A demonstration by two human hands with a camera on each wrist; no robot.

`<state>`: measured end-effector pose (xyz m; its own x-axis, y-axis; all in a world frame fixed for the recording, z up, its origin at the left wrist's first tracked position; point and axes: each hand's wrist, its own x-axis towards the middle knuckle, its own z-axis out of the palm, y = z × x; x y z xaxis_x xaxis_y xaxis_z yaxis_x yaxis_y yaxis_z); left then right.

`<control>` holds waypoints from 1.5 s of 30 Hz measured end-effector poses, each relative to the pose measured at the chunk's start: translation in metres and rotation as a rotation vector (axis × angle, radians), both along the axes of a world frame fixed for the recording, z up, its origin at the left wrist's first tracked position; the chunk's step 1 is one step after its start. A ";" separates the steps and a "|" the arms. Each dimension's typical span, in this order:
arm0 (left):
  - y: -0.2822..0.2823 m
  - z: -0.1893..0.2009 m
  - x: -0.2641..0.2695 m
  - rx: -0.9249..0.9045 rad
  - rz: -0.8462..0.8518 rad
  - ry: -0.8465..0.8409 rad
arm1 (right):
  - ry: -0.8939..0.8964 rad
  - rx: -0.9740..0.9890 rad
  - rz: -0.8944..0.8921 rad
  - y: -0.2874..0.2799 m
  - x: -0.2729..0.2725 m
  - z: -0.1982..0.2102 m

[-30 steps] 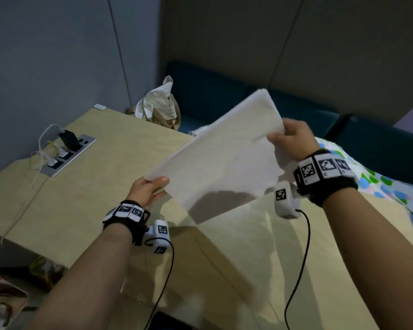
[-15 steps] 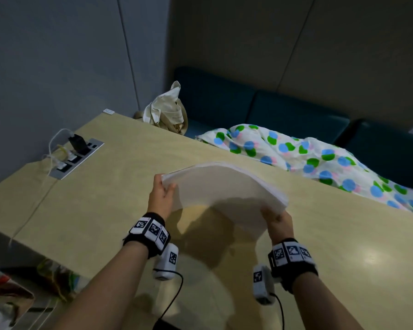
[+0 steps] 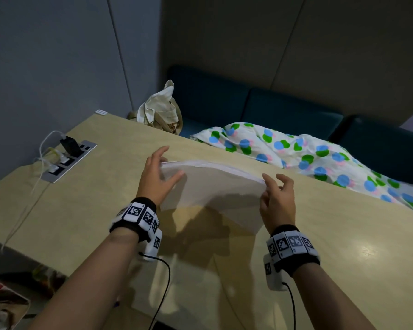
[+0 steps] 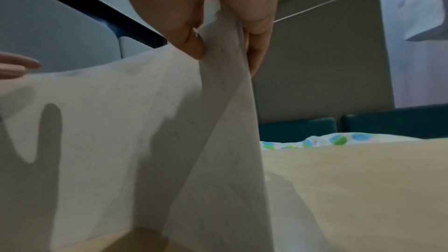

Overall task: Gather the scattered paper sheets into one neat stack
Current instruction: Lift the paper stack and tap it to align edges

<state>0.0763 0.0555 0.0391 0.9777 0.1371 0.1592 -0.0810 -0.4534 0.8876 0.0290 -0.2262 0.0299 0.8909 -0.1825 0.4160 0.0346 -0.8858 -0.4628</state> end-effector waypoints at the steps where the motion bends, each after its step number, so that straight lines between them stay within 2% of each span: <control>1: 0.001 0.002 0.003 0.078 -0.029 -0.016 | 0.003 0.002 0.003 -0.001 0.001 -0.002; 5: 0.007 0.002 0.014 0.390 -0.100 -0.008 | 0.004 -0.010 0.019 -0.002 0.004 -0.005; 10: 0.009 0.007 0.017 0.605 -0.106 0.029 | 0.011 -0.034 0.026 -0.002 0.002 -0.002; 13: -0.002 0.021 0.020 0.961 -0.103 0.020 | 0.061 -0.048 0.040 -0.003 0.002 -0.001; 15: -0.018 0.031 0.023 1.076 -0.200 -0.009 | 0.116 -0.043 0.052 -0.005 0.002 0.001; 19: -0.065 0.039 0.024 1.144 -0.443 -0.142 | 0.182 -0.012 0.046 -0.006 0.004 0.004; 21: -0.082 0.034 0.026 1.196 -0.535 -0.123 | 0.186 0.006 0.038 -0.007 0.005 0.004; 23: -0.088 0.029 0.030 1.211 -0.568 -0.059 | 0.195 0.010 0.033 -0.008 0.005 0.005; 26: -0.088 0.027 0.036 1.186 -0.514 -0.074 | 0.212 -0.009 0.036 -0.008 0.005 0.007; 33: -0.075 0.035 0.050 1.181 -0.548 -0.015 | 0.253 -0.066 0.045 -0.006 0.005 0.012; 38: -0.042 0.045 0.061 1.229 -0.530 0.154 | 0.255 -0.069 0.032 -0.008 0.007 0.015; 41: -0.016 0.048 0.068 1.144 -0.503 0.270 | 0.270 -0.065 0.029 -0.009 0.010 0.015; 45: 0.011 0.047 0.071 0.909 -0.461 0.359 | 0.296 -0.073 0.008 -0.010 0.015 0.016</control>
